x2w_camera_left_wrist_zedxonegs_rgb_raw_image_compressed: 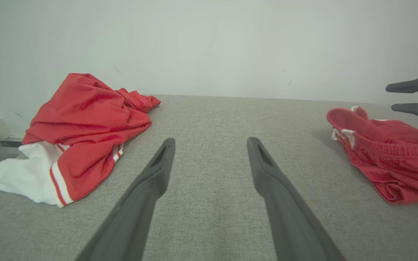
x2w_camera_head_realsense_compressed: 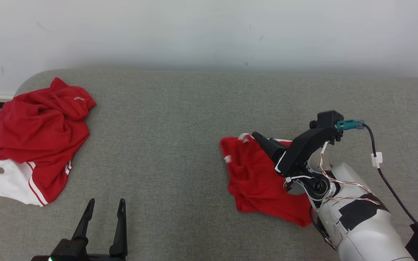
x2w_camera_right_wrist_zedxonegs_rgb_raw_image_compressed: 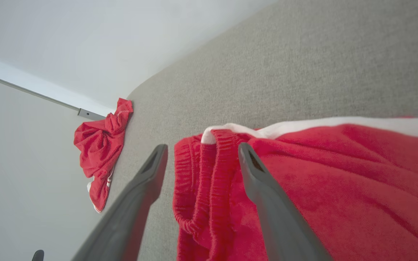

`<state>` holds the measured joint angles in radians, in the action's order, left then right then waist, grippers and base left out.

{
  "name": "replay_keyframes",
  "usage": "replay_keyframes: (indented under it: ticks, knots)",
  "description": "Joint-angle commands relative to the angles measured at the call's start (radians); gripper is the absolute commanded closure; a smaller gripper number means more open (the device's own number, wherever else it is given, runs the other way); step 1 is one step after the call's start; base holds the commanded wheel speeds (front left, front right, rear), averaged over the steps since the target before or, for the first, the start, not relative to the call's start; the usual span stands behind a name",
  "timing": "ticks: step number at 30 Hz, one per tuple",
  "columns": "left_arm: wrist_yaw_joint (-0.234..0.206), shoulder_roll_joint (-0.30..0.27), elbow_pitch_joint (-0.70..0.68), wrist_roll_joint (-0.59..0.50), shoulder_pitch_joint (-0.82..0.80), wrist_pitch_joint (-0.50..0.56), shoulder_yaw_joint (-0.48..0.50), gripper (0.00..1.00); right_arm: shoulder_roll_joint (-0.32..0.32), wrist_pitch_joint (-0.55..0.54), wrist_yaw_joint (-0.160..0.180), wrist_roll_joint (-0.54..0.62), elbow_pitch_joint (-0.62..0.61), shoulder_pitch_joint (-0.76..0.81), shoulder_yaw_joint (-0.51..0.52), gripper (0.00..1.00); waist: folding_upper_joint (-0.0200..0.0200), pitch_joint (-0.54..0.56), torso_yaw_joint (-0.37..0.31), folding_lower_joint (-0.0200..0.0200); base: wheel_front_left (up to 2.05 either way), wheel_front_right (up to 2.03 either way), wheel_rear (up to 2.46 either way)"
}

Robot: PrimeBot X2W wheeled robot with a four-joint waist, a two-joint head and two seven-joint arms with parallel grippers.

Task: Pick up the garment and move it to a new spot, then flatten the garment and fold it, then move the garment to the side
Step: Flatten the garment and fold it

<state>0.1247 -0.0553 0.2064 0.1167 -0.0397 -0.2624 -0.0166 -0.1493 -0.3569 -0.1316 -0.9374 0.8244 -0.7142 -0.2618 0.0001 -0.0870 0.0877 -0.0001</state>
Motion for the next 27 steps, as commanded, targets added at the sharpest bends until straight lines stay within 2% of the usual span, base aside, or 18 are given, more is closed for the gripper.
replay_keyframes:
  ticks: [1, 8, 14, 19, 27]
  knots:
    - [0.005, 0.002, 0.000, -0.007, 0.004, -0.003, 0.006, 0.00, -0.019, 0.028, 0.002, 0.008, -0.049, 0.019, -0.010, 0.00, -0.0001, 0.007, -0.014, 0.0001, 0.00, 0.00, 0.00]
    - [0.002, -0.001, -0.014, -0.015, 0.010, -0.003, 0.029, 0.00, -0.111, 0.165, 0.002, 0.043, -0.245, 0.093, -0.035, 0.00, -0.0001, 0.018, -0.050, 0.0001, 0.00, 0.00, 0.00]
    - [-0.009, -0.006, -0.035, -0.023, 0.019, -0.003, 0.054, 0.00, -0.172, 0.284, 0.002, 0.077, -0.354, 0.177, -0.042, 0.00, -0.0001, 0.023, -0.078, 0.0001, 0.00, 0.00, 0.00]
    - [-0.020, -0.007, -0.058, -0.030, 0.032, -0.003, 0.082, 0.00, -0.234, 0.421, 0.002, 0.172, -0.439, 0.271, -0.057, 0.00, -0.0001, 0.023, -0.107, 0.0001, 0.00, 0.00, 0.00]
    - [-0.035, -0.006, -0.076, -0.029, 0.048, -0.003, 0.119, 0.00, -0.240, 0.570, 0.002, 0.239, -0.525, 0.423, 0.001, 0.00, -0.0001, 0.035, -0.145, 0.0001, 0.00, 0.00, 0.00]
